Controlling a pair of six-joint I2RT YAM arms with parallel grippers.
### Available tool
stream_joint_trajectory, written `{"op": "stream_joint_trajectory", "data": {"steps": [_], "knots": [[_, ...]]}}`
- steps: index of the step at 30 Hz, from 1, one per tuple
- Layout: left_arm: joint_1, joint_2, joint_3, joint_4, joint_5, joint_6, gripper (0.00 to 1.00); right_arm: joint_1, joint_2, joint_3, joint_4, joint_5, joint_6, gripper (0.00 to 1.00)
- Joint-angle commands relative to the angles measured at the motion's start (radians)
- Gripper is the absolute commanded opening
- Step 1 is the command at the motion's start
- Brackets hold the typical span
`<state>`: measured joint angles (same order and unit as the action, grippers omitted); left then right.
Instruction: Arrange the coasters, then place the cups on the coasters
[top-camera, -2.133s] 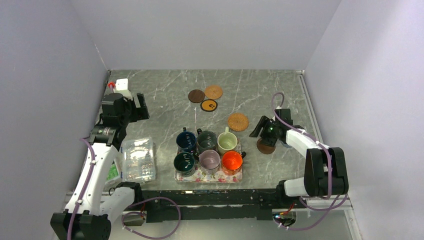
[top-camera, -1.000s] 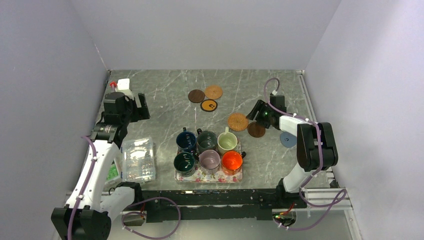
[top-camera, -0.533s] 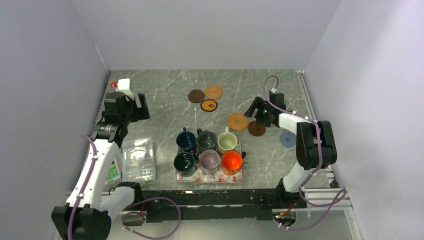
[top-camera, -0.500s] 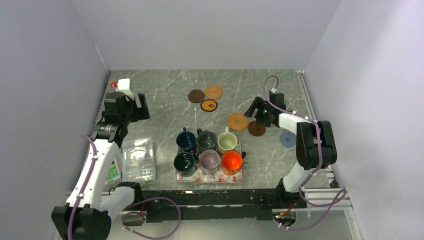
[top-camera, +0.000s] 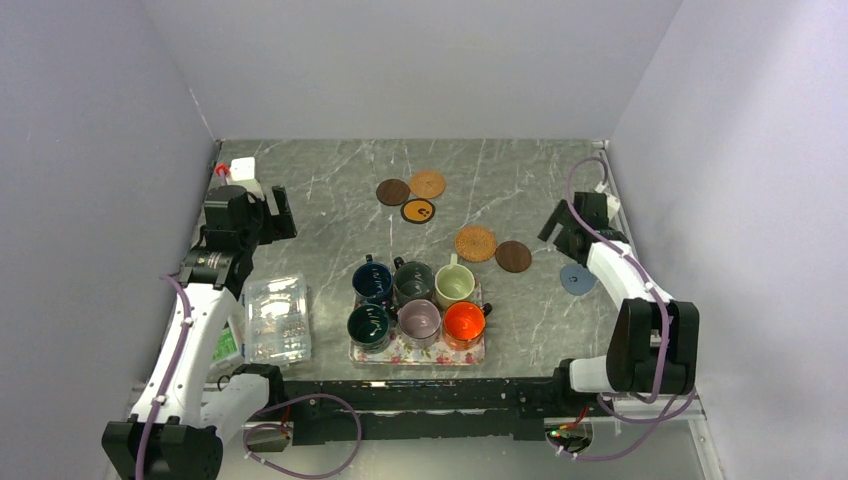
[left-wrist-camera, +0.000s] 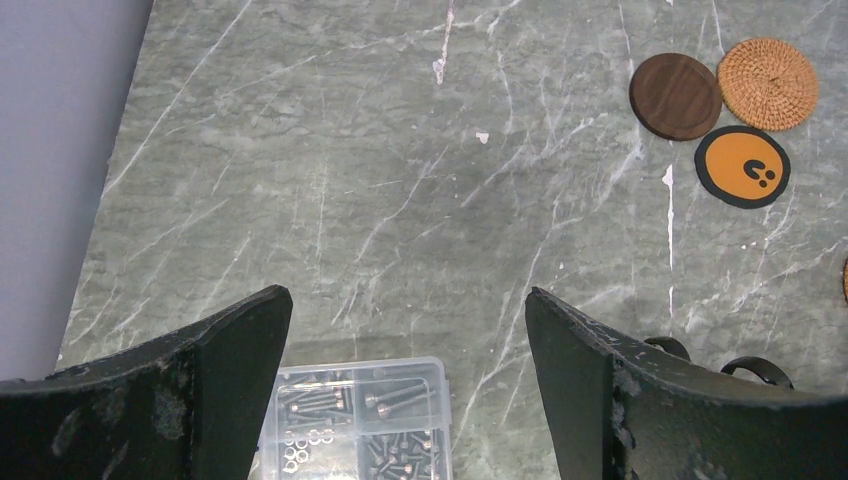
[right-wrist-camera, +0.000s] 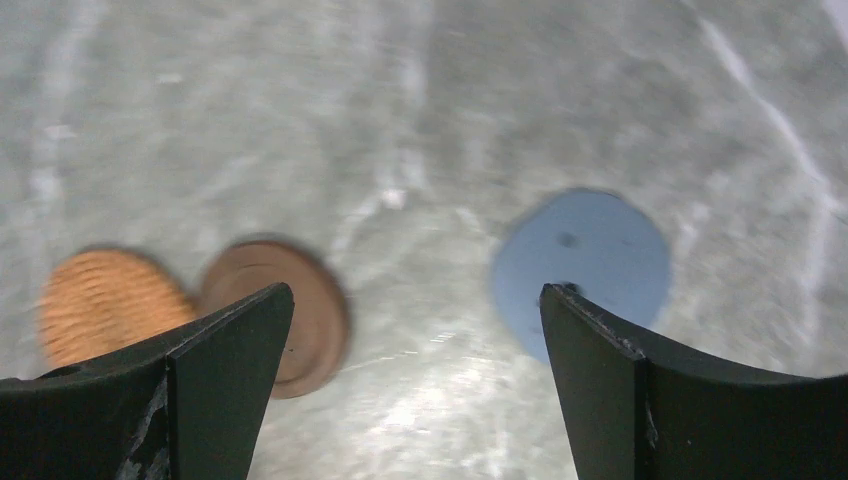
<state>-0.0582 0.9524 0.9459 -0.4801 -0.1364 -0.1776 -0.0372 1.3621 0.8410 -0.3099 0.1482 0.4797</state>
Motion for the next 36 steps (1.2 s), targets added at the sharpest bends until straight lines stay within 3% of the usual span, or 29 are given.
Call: {"op": "stream_joint_trajectory", "data": {"steps": [1, 10, 36], "knots": [[0.005, -0.025, 0.007, 0.016, 0.003, 0.003, 0.94, -0.081, 0.007, -0.062, -0.1, 0.164, -0.001, 1.0], [0.006, -0.039, 0.006, 0.012, 0.0, 0.001, 0.94, -0.177, 0.085, -0.084, -0.103, 0.096, -0.014, 1.0], [0.004, -0.042, 0.005, 0.015, 0.007, 0.0, 0.94, -0.174, 0.215, -0.028, -0.129, 0.042, -0.034, 0.99]]}}
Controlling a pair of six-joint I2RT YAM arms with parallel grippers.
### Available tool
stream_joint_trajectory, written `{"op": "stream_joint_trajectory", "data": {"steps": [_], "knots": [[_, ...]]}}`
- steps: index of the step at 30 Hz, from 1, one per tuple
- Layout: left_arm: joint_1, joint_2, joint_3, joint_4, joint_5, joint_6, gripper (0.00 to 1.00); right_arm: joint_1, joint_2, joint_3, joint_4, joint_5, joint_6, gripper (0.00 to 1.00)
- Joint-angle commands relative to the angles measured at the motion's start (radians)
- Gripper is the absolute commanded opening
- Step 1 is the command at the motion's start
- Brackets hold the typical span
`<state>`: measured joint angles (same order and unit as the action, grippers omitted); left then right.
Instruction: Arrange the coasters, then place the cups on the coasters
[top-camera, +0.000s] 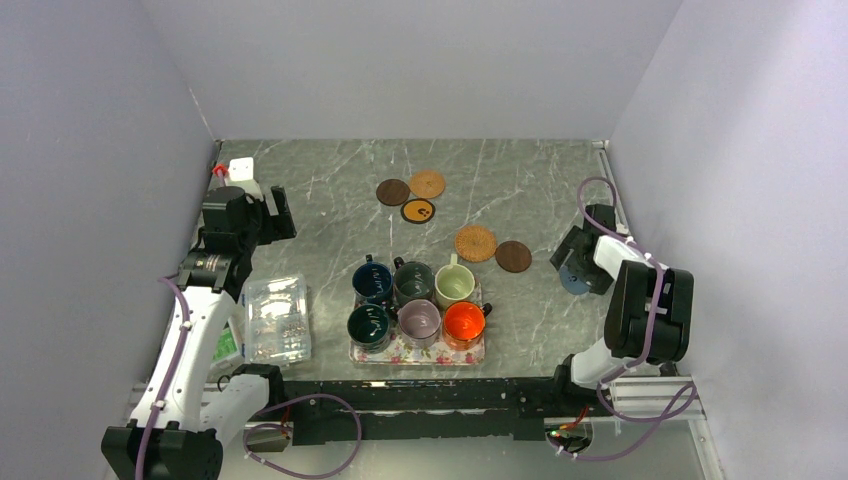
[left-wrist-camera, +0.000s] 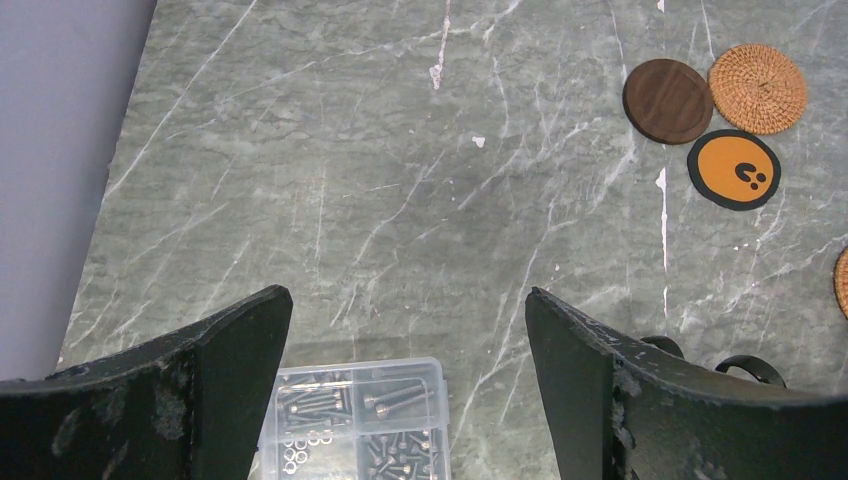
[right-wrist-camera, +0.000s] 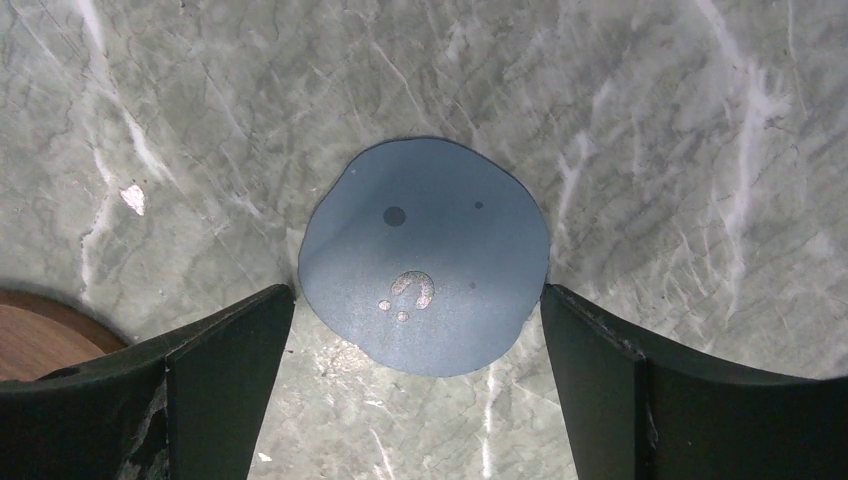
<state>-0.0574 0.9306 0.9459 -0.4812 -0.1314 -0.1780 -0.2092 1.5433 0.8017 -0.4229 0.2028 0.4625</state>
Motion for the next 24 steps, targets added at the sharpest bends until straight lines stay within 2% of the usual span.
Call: {"op": "stream_joint_trajectory", "data": {"steps": [1, 11, 17, 24], "knots": [[0.004, -0.02, 0.005, 0.016, 0.003, 0.0, 0.94, -0.001, 0.035, 0.012, -0.013, -0.021, -0.017, 0.99], [0.002, -0.02, 0.005, 0.016, 0.0, 0.0, 0.94, 0.073, 0.096, 0.056, -0.028, -0.008, -0.036, 0.9], [0.004, -0.017, 0.004, 0.017, -0.002, 0.0, 0.94, 0.135, 0.154, 0.095, -0.013, -0.009, -0.023, 0.89], [0.004, -0.018, 0.004, 0.018, -0.005, 0.002, 0.94, 0.187, 0.273, 0.213, -0.004, 0.029, -0.016, 0.89]]}}
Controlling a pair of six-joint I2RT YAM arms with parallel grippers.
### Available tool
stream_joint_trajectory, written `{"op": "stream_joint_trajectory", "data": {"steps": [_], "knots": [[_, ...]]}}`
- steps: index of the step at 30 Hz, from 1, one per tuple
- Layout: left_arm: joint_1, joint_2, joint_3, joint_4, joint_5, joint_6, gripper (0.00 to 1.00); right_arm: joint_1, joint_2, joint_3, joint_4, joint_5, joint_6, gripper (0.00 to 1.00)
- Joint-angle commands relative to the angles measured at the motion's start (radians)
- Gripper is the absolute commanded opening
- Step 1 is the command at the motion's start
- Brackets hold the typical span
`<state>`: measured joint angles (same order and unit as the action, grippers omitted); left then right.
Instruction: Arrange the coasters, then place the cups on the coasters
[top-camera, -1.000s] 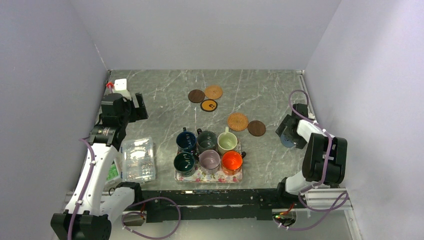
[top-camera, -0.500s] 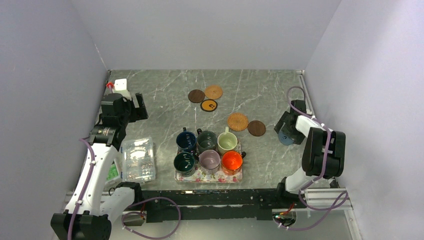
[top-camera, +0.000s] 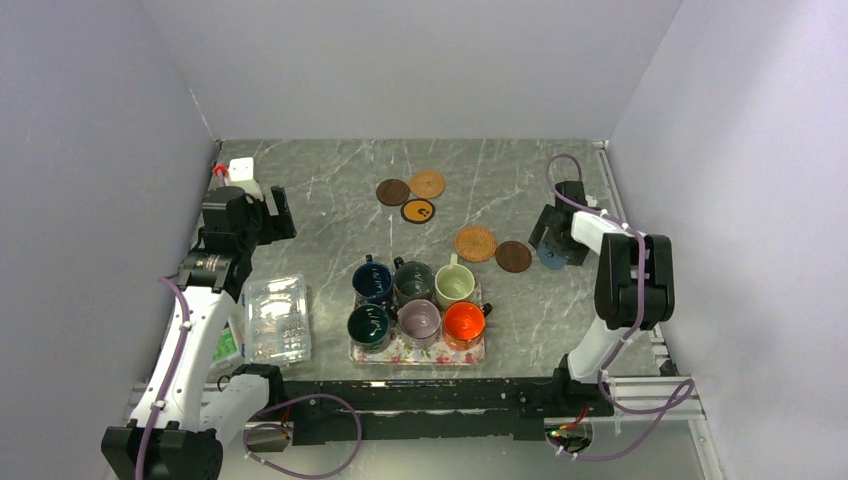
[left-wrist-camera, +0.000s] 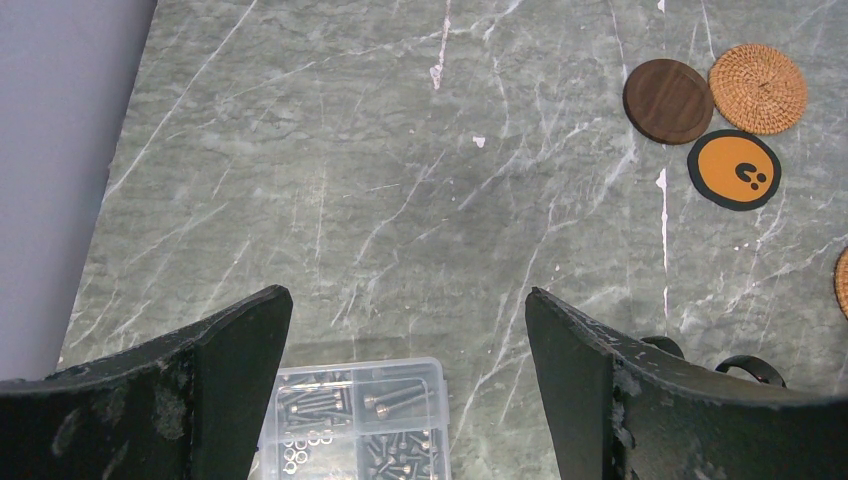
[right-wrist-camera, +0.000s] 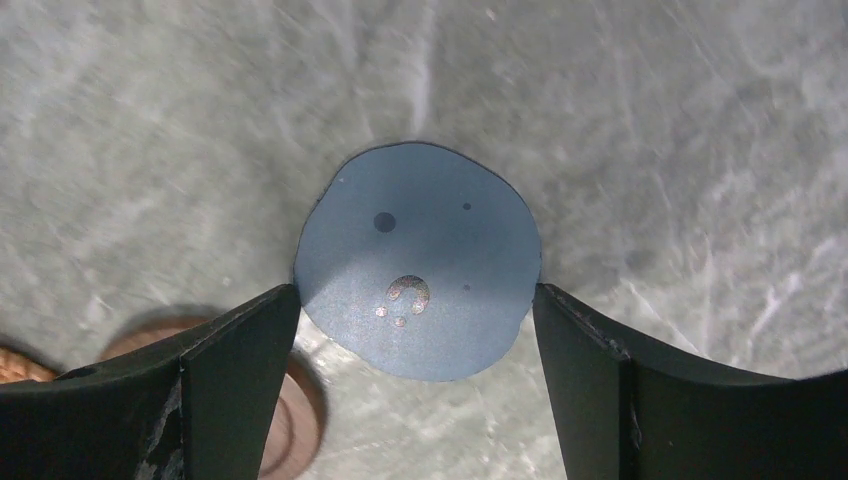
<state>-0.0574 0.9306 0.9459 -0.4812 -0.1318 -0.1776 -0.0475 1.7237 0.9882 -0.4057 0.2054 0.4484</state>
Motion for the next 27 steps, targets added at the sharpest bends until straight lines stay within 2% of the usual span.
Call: {"op": "stream_joint_trajectory", "data": {"steps": [1, 10, 27], "knots": [[0.004, -0.018, 0.004, 0.018, -0.006, 0.001, 0.94, 0.029, 0.108, 0.043, -0.02, 0.03, 0.0, 0.89], [0.004, -0.007, 0.004, 0.021, -0.008, 0.003, 0.94, 0.096, 0.24, 0.191, -0.036, 0.052, -0.031, 0.88], [0.004, 0.0, 0.002, 0.023, -0.014, 0.004, 0.94, 0.221, 0.324, 0.334, -0.075, 0.039, -0.072, 0.88]]}}
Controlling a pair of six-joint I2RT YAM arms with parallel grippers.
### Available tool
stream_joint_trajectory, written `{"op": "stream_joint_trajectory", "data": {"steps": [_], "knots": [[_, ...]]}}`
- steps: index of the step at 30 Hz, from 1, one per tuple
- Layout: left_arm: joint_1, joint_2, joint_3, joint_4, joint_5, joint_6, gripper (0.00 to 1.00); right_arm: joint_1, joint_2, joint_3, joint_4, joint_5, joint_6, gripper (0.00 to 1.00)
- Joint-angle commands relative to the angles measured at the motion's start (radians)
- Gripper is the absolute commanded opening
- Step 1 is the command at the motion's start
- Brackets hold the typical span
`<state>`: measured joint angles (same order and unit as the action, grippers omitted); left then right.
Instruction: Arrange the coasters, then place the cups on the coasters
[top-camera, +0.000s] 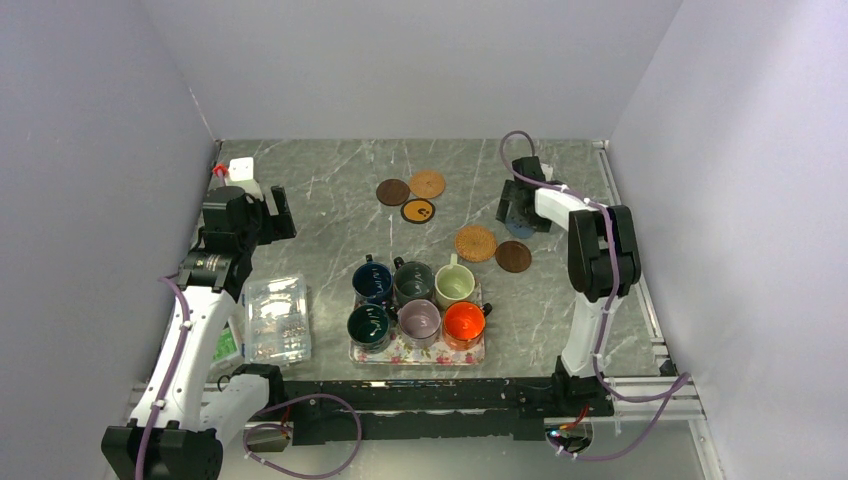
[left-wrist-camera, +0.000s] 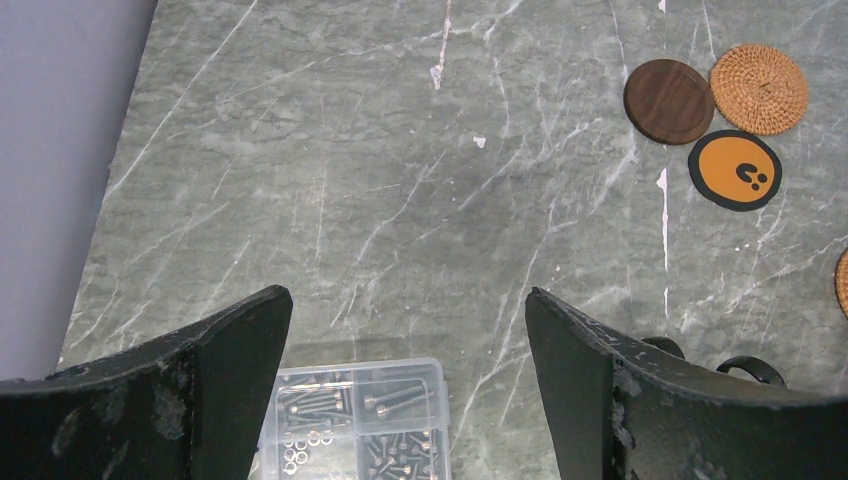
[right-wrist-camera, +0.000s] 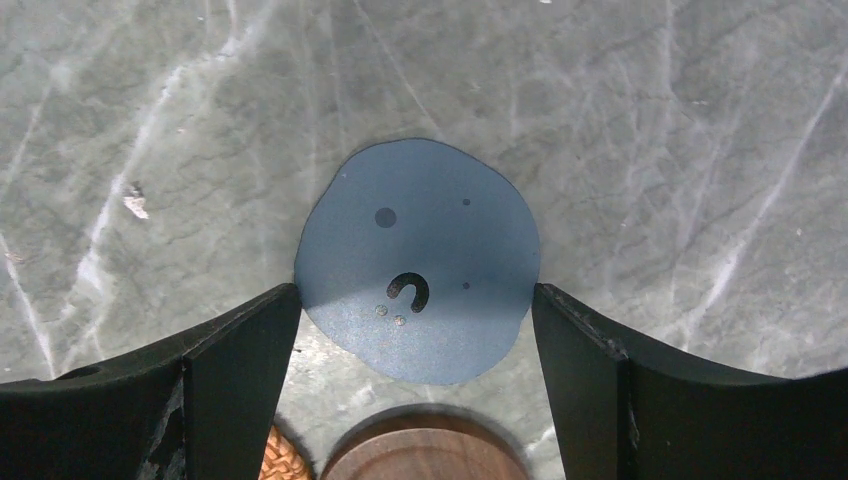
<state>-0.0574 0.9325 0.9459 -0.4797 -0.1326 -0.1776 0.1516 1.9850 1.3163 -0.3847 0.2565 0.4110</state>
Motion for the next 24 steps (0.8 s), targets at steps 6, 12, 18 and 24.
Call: {"op": "stream_joint_trajectory", "data": {"steps": [6, 12, 18, 24], "knots": [[0.003, 0.001, 0.001, 0.022, -0.01, 0.004, 0.94, 0.047, 0.052, 0.0, -0.095, -0.019, -0.033, 0.88], [0.004, 0.002, 0.001, 0.023, -0.012, 0.003, 0.94, 0.066, 0.034, -0.011, -0.095, -0.029, -0.037, 0.88], [0.003, 0.002, 0.0, 0.023, -0.011, 0.003, 0.94, 0.073, 0.017, -0.021, -0.087, -0.049, -0.04, 0.88], [0.003, -0.002, 0.001, 0.023, -0.012, 0.003, 0.94, 0.087, 0.014, -0.011, -0.089, -0.062, -0.04, 0.88]]}}
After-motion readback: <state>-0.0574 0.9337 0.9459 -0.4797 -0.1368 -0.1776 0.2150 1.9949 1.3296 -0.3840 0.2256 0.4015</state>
